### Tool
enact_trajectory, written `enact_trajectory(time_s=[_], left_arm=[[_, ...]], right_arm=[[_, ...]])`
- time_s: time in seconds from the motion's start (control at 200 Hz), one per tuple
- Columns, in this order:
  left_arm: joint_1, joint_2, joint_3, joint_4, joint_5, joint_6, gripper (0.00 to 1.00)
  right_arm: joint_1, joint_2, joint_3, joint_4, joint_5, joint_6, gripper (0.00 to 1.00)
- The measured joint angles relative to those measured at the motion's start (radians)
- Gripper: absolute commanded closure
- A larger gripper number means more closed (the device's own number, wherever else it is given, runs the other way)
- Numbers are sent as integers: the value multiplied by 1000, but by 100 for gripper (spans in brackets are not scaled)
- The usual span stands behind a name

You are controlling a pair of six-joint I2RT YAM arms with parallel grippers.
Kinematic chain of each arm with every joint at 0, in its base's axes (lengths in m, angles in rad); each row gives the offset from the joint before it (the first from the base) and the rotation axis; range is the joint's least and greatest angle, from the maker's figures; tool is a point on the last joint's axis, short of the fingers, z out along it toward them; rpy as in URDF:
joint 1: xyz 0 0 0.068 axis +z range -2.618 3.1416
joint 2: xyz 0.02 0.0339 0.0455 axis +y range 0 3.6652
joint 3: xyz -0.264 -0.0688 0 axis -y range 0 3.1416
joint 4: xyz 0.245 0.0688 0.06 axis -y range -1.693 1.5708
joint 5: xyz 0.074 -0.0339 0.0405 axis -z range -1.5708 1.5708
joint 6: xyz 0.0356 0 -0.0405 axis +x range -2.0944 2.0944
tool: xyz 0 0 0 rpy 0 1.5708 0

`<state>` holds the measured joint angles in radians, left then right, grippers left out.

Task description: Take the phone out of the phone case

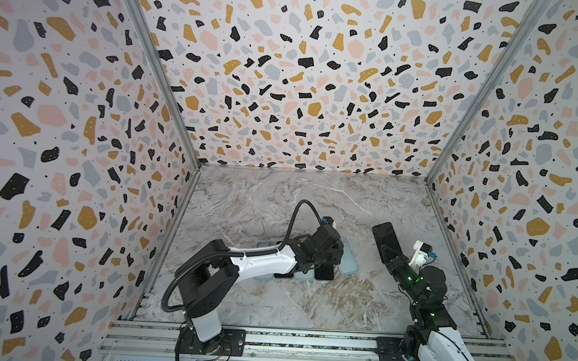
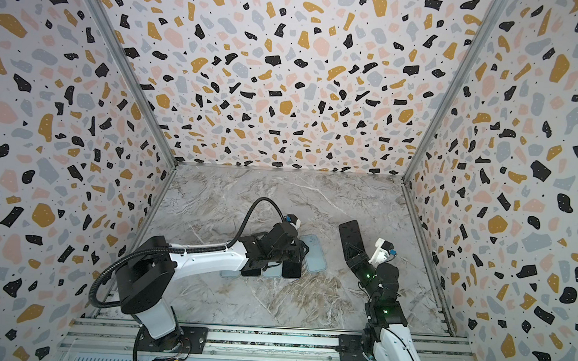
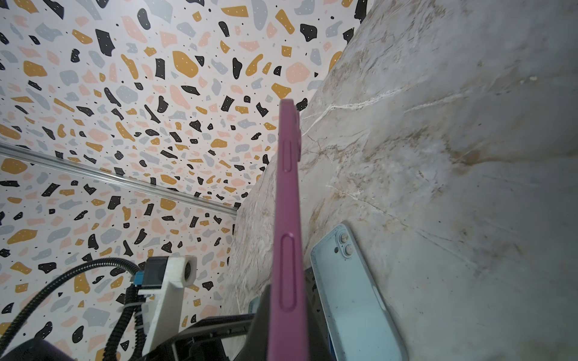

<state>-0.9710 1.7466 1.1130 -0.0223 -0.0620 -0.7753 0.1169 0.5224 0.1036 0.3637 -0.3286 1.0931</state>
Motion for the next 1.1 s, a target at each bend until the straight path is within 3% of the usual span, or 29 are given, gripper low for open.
enact_trajectory(time_s=[0.14,0.406,1.101], left_arm=[[14,68,57,-65,-67,44,100],[54,179,122,-126,-115,93,100],[79,296,265,-165,-113,129,100]], right_arm=[[0,-8,0,-11,0,-21,100],[0,-12,0,-16,-7,-40,100],[0,21,0,-21,-8,-85,100]])
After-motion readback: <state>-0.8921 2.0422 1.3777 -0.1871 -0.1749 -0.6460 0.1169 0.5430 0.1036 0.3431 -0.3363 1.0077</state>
